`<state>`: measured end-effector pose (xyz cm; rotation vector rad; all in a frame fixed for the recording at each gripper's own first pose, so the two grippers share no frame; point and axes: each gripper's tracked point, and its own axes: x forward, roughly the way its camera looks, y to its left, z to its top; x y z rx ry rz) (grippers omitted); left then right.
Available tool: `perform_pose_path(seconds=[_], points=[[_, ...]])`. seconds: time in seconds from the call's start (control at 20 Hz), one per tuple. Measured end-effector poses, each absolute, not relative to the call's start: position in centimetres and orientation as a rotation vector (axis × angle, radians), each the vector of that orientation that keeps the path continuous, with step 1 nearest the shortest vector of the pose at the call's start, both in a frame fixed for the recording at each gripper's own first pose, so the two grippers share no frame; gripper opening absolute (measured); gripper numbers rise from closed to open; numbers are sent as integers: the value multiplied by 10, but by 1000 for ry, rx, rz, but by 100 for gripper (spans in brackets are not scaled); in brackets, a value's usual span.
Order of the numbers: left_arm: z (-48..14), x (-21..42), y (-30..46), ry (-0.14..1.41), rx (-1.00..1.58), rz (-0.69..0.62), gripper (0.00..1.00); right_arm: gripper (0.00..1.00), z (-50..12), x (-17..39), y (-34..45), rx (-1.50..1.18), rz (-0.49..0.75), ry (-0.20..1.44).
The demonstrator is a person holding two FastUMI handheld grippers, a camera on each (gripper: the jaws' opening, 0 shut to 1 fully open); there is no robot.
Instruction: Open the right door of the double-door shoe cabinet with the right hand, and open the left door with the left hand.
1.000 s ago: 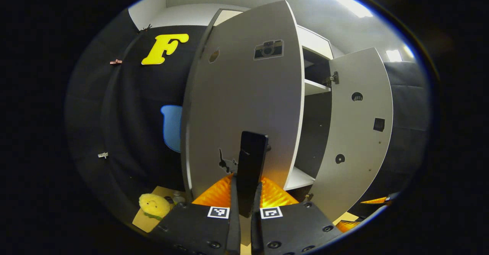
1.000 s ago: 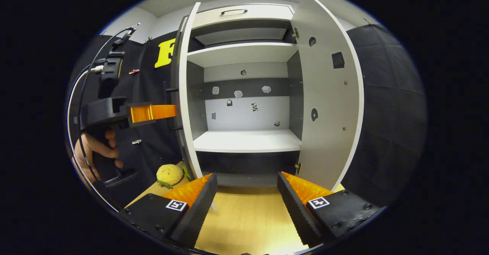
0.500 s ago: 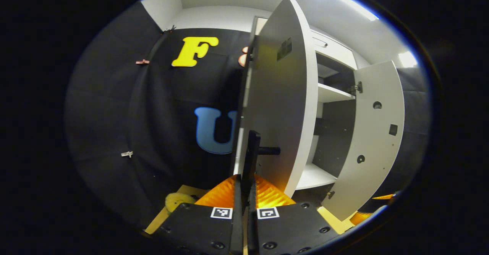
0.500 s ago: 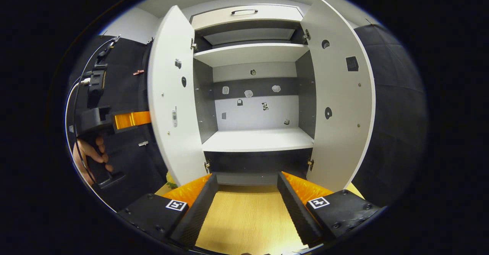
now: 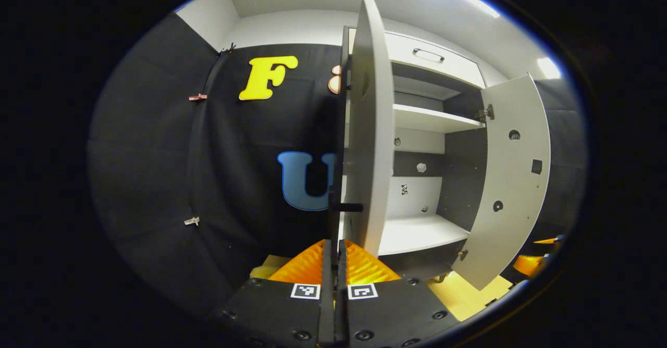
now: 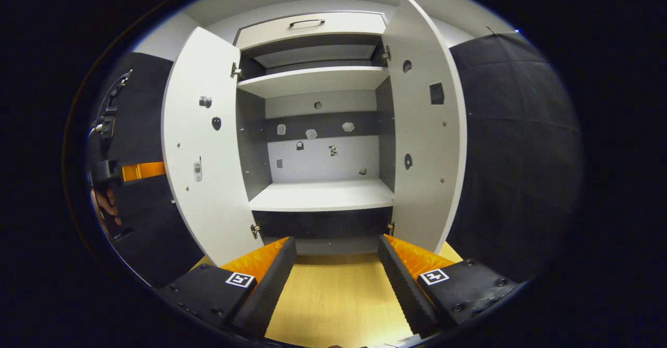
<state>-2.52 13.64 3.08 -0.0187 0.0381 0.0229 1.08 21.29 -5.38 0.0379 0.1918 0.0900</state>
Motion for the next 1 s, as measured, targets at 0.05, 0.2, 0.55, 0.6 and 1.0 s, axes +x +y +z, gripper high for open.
perform_pose_path(seconds=[0.05, 0.2, 0.55, 0.6, 1.0], points=[[36, -35, 130, 31, -30, 29, 5, 99, -50, 15, 203, 43, 91, 183], [46, -60, 100, 6, -51, 47, 5, 98, -41, 21, 175, 58, 126, 167], [35, -83, 21, -16, -70, 114, 5, 98, -16, 32, 122, 60, 220, 134], [33, -86, 8, -16, -72, 109, 5, 98, -11, 32, 115, 57, 225, 123], [19, -91, -41, 3, -5, 91, 35, 98, 4, 23, 97, 121, 204, 86]])
